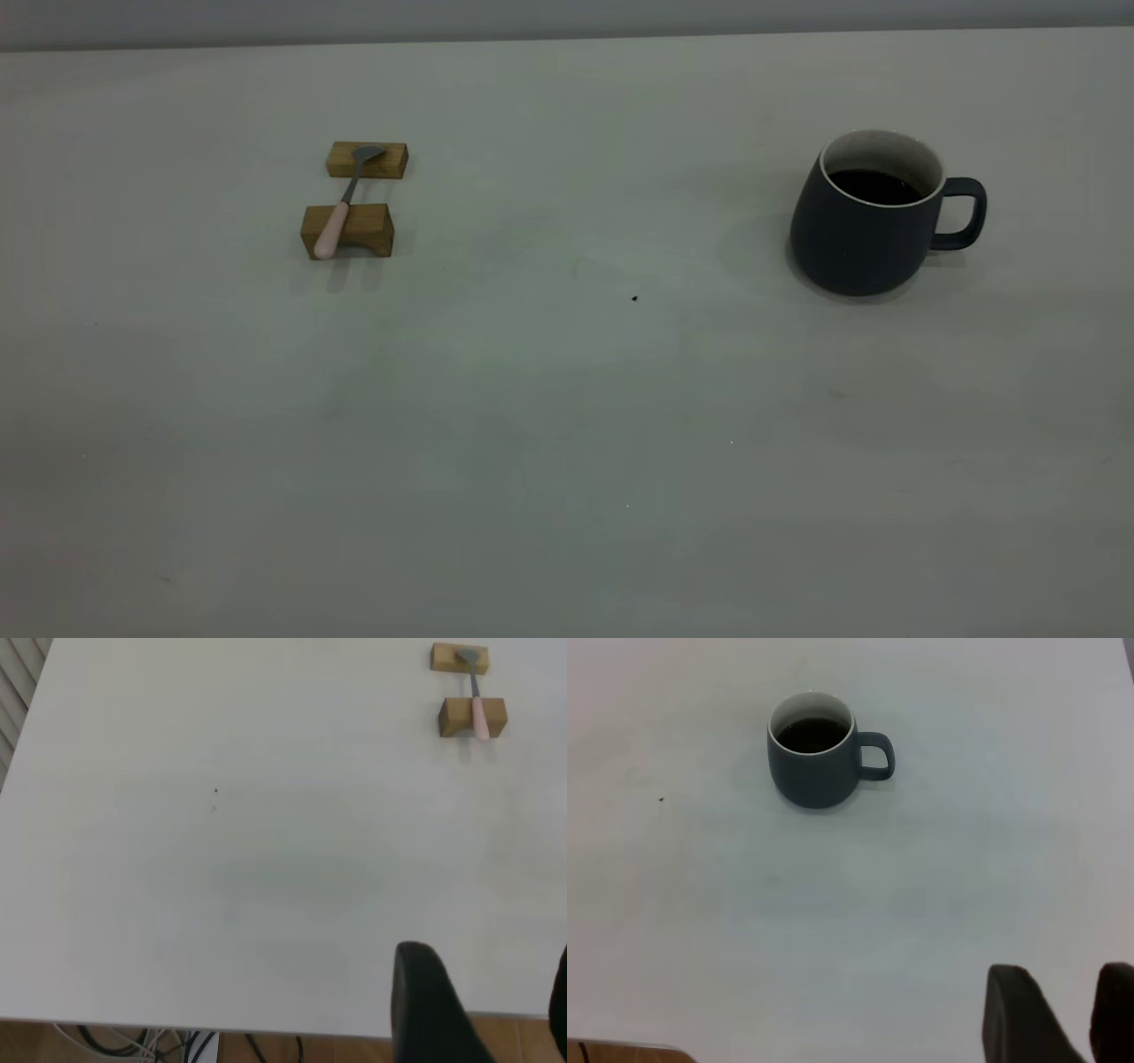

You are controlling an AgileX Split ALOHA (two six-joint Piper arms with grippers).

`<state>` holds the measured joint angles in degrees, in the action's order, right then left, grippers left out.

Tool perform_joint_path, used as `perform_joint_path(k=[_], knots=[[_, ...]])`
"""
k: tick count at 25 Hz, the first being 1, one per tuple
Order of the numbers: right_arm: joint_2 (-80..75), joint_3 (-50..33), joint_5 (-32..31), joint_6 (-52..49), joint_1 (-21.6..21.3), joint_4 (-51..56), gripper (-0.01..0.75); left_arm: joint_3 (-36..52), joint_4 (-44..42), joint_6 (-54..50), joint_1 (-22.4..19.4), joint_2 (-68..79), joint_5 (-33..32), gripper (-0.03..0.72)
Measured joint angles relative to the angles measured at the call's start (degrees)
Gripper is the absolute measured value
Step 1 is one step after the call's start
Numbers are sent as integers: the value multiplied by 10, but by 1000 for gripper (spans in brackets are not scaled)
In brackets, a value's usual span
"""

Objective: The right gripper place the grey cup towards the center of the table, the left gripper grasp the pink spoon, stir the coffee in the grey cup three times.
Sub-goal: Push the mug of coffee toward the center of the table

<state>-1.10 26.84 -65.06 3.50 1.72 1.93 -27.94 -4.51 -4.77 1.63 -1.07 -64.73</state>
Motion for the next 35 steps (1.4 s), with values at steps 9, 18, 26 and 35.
perform_joint_path(k=[9,18,26,35], knots=[[0,0,0,0,0,0,241,0,0,0,0,0,0,410],[-29,21,18,-1,0,17,260,0,0,0,0,0,0,410],[-317,118,83,79,0,26,602,0,0,0,0,0,0,410],[-667,179,208,231,0,26,727,0,0,0,0,0,0,410]])
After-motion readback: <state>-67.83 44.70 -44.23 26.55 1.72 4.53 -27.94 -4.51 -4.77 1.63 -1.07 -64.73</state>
